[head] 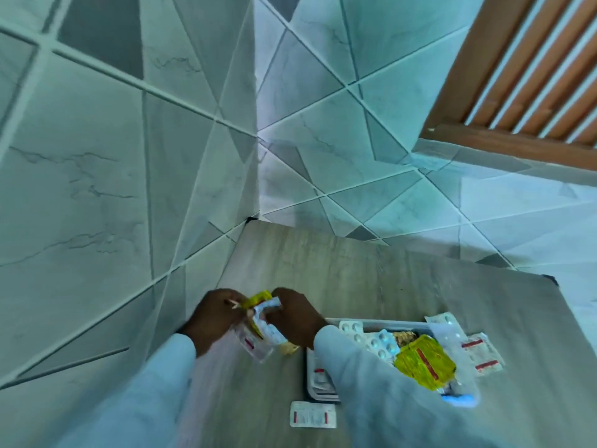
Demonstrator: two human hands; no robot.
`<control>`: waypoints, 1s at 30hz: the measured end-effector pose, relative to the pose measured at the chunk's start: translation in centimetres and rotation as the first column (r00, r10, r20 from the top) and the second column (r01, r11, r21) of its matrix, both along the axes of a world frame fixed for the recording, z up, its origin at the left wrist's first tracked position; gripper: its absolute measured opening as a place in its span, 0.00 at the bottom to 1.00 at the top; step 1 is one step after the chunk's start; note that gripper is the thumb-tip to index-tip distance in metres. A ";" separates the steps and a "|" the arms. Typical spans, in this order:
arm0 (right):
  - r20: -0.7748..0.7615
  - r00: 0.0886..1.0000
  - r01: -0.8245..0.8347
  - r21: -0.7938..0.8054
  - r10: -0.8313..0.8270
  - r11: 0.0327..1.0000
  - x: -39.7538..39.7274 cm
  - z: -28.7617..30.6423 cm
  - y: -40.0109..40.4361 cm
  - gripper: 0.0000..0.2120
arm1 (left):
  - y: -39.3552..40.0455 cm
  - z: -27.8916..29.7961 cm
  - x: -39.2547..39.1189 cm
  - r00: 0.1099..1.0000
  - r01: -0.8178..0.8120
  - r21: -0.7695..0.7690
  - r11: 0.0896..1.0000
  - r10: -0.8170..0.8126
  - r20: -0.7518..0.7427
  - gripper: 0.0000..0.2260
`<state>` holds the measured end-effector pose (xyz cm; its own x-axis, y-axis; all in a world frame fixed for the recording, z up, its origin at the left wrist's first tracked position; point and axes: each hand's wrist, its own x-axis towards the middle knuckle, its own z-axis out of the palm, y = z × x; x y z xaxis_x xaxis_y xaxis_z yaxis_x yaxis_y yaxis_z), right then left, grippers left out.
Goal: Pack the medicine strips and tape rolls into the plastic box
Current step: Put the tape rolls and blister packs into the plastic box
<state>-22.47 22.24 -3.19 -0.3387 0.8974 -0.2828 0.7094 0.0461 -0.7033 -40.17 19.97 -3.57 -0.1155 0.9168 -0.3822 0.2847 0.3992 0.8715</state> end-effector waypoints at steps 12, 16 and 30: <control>-0.220 0.765 0.626 0.036 -0.605 0.779 26.7 1.8 -7.2 0.11 | 1.0 2.3 21.4 0.900 0.435 0.140 0.890 -0.427 -0.084 0.10; -0.167 0.762 0.634 0.000 -0.626 0.773 29.5 0.1 -8.5 0.09 | 0.4 1.2 26.4 0.807 0.573 0.093 0.815 -0.540 -0.239 0.10; 0.342 0.890 0.262 0.158 -0.302 0.952 29.5 -2.5 -8.5 0.22 | -2.8 -0.4 28.2 0.506 0.641 -0.084 0.763 -0.502 -0.701 0.09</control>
<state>7.04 13.75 -5.73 0.0397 0.9708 -0.2364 0.9060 -0.1347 -0.4012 -11.99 17.12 -4.02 0.3085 0.9132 -0.2663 0.9029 -0.1930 0.3842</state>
